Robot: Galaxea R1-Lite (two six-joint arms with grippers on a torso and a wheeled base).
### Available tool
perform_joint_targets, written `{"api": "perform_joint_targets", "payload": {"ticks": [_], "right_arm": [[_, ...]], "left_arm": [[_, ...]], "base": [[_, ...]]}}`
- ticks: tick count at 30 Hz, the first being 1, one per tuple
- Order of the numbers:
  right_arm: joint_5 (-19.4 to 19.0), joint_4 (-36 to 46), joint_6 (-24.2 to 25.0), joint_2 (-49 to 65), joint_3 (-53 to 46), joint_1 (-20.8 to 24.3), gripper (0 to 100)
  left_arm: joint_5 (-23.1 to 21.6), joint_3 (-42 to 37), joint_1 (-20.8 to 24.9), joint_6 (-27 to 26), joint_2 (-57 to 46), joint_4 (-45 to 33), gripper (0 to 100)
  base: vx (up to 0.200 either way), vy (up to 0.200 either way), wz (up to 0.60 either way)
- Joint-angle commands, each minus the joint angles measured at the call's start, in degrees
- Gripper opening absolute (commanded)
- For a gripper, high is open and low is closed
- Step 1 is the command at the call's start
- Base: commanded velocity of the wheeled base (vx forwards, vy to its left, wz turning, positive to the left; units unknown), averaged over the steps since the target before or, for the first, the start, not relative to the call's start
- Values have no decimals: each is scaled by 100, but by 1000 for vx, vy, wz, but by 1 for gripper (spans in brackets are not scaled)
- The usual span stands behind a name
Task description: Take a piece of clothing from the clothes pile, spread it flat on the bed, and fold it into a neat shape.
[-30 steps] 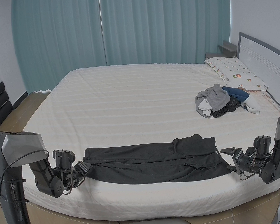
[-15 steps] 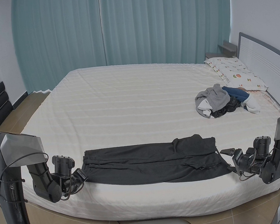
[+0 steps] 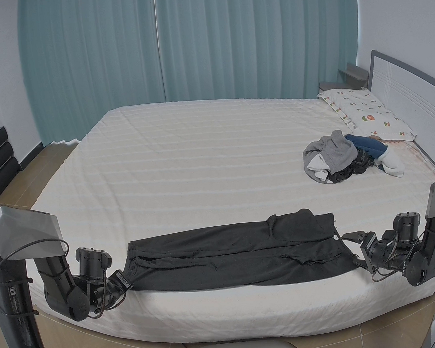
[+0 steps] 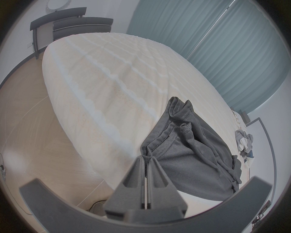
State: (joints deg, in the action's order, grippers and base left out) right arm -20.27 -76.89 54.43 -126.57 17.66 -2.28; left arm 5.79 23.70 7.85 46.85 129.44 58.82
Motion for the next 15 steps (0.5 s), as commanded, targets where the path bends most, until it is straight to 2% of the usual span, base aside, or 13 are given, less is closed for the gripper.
{"api": "perform_joint_targets", "payload": {"ticks": [1,2,3,15], "right_arm": [[-3,-2,-3,-34,0,-1,100],[-3,-2,-3,-34,0,-1,100],[-3,-2,-3,-34,0,-1,100],[-3,-2,-3,-43,0,-1,100]], "left_arm": [[1,-23,-3,0,-6,-2,0],[1,-23,-3,0,-6,-2,0],[1,-23,-3,0,-6,-2,100],[-69,56,-302,17,-859,-2,100]], "base": [[0,0,0],[0,0,0],[0,0,0],[0,0,0]]}}
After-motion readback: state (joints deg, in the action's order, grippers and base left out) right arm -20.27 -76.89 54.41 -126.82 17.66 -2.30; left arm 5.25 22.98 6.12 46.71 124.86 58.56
